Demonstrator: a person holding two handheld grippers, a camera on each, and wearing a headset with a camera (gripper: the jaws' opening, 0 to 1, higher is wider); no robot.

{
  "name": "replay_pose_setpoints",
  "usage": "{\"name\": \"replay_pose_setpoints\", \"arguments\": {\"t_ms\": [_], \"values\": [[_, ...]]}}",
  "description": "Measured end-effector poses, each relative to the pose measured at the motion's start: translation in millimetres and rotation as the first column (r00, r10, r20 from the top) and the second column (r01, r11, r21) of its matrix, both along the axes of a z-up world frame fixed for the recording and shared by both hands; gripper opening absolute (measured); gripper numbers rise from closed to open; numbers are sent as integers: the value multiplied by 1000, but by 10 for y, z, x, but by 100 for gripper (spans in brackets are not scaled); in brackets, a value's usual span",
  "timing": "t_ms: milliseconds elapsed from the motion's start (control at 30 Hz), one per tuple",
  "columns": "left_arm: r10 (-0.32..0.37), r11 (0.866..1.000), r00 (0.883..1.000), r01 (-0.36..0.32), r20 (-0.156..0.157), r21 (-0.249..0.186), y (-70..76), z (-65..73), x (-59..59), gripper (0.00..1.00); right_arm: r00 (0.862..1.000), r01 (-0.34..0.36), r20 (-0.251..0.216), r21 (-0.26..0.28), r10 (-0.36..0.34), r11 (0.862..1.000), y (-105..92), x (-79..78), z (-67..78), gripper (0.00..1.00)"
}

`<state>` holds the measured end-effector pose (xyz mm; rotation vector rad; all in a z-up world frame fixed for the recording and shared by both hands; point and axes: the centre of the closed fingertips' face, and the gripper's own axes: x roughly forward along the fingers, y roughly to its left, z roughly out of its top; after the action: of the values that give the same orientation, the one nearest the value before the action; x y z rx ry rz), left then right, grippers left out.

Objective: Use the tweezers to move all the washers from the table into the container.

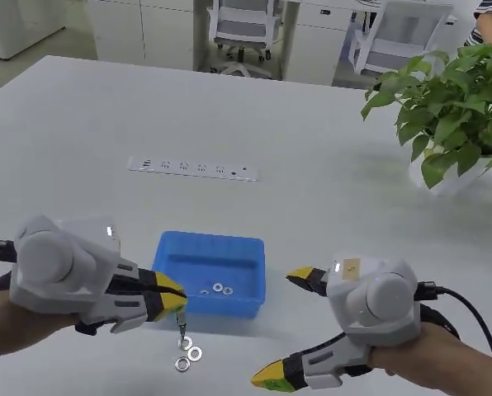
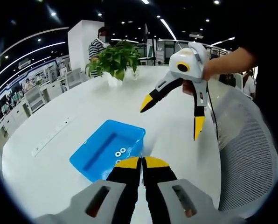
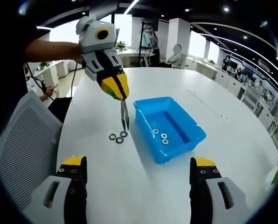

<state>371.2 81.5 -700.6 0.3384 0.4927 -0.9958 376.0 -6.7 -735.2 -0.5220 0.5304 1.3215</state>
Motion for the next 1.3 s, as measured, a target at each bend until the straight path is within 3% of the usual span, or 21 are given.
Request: {"name": "replay_pose_setpoints", "arguments": {"t_ms": [467, 900, 1300], "values": [[-21, 1000, 1000, 21, -1, 9, -63, -16, -20, 6, 999, -35, 10, 15, 35, 999, 47, -55, 11, 87], [-70, 997, 998, 70, -6, 22, -89, -25, -43, 6, 988, -153, 41, 35, 151, 988, 276, -139, 13, 66], [-101, 994, 995, 102, -22, 24, -77, -36, -65, 6, 968, -244, 57, 14, 243, 970, 570, -151, -61, 45]]}}
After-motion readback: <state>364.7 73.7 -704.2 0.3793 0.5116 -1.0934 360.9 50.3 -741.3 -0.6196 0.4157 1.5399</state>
